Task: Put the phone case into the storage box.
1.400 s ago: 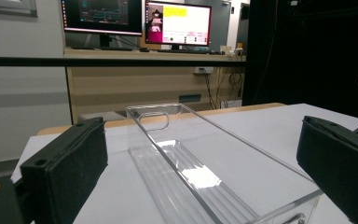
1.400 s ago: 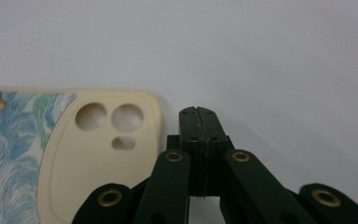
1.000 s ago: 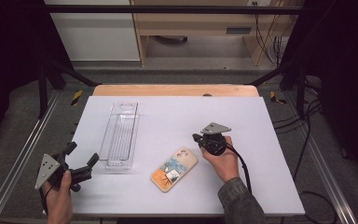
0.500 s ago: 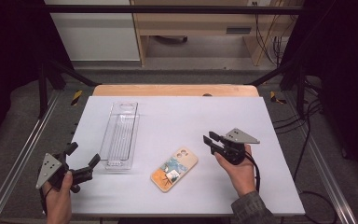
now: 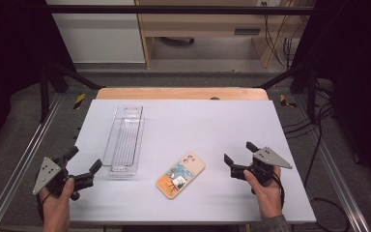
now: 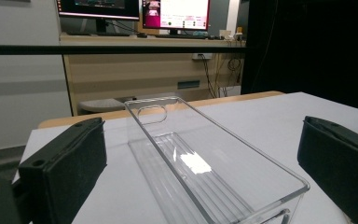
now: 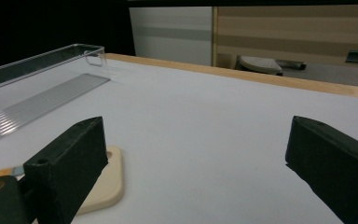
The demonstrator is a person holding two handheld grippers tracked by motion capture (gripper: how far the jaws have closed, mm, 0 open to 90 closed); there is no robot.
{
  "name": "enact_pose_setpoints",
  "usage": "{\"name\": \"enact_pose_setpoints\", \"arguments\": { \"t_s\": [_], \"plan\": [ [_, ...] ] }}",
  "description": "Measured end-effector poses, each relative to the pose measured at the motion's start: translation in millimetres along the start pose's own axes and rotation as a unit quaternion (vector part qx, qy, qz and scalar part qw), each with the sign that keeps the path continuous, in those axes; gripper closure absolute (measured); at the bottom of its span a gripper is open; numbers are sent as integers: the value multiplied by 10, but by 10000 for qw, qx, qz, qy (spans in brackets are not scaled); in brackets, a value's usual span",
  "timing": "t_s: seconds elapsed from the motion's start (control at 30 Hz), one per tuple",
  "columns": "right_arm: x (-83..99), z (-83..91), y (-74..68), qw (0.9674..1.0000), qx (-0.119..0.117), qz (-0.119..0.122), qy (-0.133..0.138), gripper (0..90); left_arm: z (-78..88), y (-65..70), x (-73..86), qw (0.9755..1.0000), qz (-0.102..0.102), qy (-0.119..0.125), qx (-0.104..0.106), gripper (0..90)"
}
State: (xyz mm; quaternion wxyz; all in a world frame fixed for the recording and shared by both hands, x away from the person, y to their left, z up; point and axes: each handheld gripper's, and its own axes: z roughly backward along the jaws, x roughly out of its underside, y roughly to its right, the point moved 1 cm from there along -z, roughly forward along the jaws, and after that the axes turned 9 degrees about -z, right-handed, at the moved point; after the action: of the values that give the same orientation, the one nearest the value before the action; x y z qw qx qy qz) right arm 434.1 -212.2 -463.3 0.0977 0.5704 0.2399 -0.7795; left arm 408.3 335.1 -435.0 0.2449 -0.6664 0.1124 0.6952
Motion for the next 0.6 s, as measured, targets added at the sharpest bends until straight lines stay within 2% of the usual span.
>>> {"name": "enact_pose_setpoints", "arguments": {
  "t_s": [0.07, 0.27, 0.33, 0.43, 0.53, 0.6],
  "plan": [
    [28, 34, 47, 10000, 22, -48, 56, 54, 17, -5, -20, 10000, -23, -2, -11, 10],
    [74, 129, 110, 9997, 150, 50, 171, 60, 1, 32, -78, 9999, -66, -113, 47, 17],
    [91, 152, 118, 9995, 257, 124, 154, 61, -15, 67, -115, 9997, -117, -165, 103, 17],
    [134, 154, 139, 9995, 267, 57, 142, 61, -50, 145, -186, 9994, -165, -212, 201, 16],
    [148, 159, 140, 9994, 307, 97, 124, 60, -83, 221, -254, 9991, -207, -253, 286, 17],
    [143, 175, 141, 9991, 352, 163, 145, 60, -106, 281, -304, 9985, -207, -380, 329, 16]
  ]
}}
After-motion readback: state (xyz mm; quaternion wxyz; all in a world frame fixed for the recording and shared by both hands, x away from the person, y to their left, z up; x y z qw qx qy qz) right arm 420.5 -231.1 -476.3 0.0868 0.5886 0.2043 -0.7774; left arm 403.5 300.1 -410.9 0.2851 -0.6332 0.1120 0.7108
